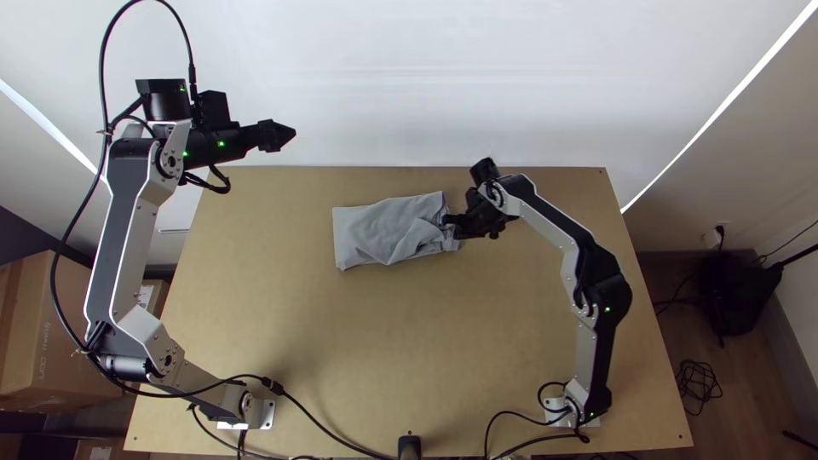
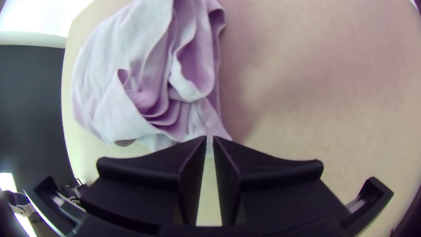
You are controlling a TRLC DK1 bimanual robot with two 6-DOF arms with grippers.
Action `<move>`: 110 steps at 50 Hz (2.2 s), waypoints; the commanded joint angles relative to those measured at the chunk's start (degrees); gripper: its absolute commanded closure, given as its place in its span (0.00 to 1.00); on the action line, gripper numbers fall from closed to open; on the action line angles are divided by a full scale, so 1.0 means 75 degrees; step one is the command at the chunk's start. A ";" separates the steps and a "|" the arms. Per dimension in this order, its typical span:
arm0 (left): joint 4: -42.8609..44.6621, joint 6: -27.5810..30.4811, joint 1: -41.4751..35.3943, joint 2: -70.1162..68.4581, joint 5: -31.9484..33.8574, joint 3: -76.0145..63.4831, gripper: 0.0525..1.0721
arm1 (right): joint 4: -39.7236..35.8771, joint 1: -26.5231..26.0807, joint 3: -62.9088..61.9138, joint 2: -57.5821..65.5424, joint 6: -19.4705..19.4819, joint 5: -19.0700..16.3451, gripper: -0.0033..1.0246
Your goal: Fold the t-shirt
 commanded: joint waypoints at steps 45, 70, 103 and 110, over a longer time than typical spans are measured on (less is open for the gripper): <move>0.0022 -0.0012 0.0736 -0.0781 -0.0022 -0.0501 0.04 | 0.0013 0.1755 0.3525 0.1519 0.0369 -0.0144 0.10; 0.0233 -0.0082 0.0865 -0.0722 -0.0010 -0.0512 0.04 | -0.1546 0.1099 0.2951 0.1284 0.0170 -0.0202 0.06; 0.0491 -0.0235 0.0724 -0.0699 -0.0022 -0.0442 0.04 | -0.0327 -0.0424 0.2013 0.0886 -0.0264 -0.1093 0.05; 0.0456 -0.0223 0.0783 -0.0687 -0.0022 -0.0348 0.04 | -0.0327 -0.0459 0.2412 0.1308 -0.0264 -0.1691 0.05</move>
